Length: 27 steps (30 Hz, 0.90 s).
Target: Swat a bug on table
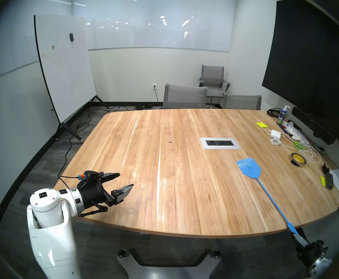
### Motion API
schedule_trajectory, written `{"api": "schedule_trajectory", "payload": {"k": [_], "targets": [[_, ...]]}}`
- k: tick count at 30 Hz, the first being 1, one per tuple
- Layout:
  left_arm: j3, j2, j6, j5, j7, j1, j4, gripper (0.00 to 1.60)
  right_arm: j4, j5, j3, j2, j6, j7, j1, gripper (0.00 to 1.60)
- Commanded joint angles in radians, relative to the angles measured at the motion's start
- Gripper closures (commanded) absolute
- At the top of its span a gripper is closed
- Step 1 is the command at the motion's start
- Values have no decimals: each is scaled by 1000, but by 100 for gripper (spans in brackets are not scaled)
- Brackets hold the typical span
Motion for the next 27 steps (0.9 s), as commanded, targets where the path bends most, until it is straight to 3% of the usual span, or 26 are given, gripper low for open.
{"api": "schedule_trajectory", "payload": {"k": [1, 15, 27], "targets": [[3, 2, -2, -4, -1, -1, -14, 0, -21, 12, 0, 3, -1, 82, -15, 160], [2, 2, -2, -3, -2, -2, -14, 0, -59, 29, 0, 2, 14, 103, -49, 160], [2, 2, -2, -3, -2, -2, -14, 0, -90, 89, 2, 13, 42, 69, -82, 160]]}}
